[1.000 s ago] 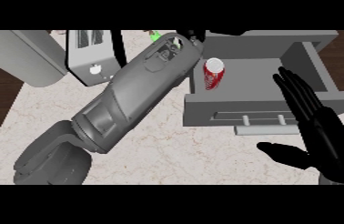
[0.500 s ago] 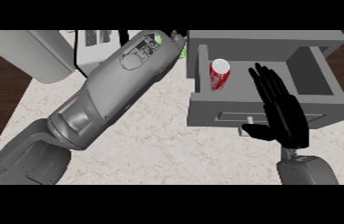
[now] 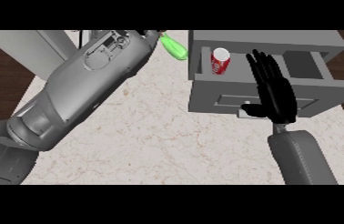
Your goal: Pick up the can, place it into the drawer and close the drawer
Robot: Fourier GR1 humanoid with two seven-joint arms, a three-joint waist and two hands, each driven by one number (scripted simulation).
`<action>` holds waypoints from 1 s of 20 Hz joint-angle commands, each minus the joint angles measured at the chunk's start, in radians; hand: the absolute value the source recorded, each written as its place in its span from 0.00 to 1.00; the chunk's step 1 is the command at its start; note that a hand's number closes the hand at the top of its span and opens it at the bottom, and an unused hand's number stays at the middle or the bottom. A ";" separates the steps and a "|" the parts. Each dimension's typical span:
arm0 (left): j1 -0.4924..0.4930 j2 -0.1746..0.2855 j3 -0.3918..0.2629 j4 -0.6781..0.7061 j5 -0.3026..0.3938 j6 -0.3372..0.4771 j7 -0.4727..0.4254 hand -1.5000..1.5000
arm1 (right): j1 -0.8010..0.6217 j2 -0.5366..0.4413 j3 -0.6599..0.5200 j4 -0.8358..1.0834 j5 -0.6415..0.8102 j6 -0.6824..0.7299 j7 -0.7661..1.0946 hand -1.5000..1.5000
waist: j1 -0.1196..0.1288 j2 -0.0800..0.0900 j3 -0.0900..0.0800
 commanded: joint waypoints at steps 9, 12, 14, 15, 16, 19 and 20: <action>0.124 0.156 0.004 -0.190 -0.031 -0.047 0.085 0.00 | -0.244 0.024 -0.112 0.448 0.057 -0.226 -0.015 0.00 | 0.019 0.029 0.022; 0.178 0.179 0.001 -0.270 -0.037 -0.035 0.116 0.00 | -0.310 0.038 -0.124 0.534 0.070 -0.264 -0.014 0.00 | 0.023 0.026 0.022; 0.222 0.187 -0.006 -0.316 -0.042 -0.043 0.095 0.00 | -0.396 0.031 -0.149 0.603 0.104 -0.283 0.043 0.00 | 0.042 0.031 0.021; 0.215 0.205 -0.006 -0.342 -0.050 -0.023 0.137 0.00 | -0.385 0.004 -0.169 0.643 0.075 -0.323 -0.023 0.00 | 0.034 0.029 0.022; 0.234 0.211 0.009 -0.347 -0.038 -0.046 0.138 0.00 | -0.418 0.004 -0.174 0.669 0.066 -0.322 -0.036 0.00 | 0.027 0.031 0.022; 0.340 0.204 0.002 -0.386 -0.057 -0.035 0.061 0.00 | -0.488 0.021 -0.192 0.747 0.092 -0.374 0.009 0.00 | 0.042 0.036 0.021; 0.336 0.212 -0.011 -0.417 -0.060 -0.031 0.103 0.00 | -0.542 -0.004 -0.204 0.778 0.090 -0.341 0.011 0.00 | 0.047 0.034 0.021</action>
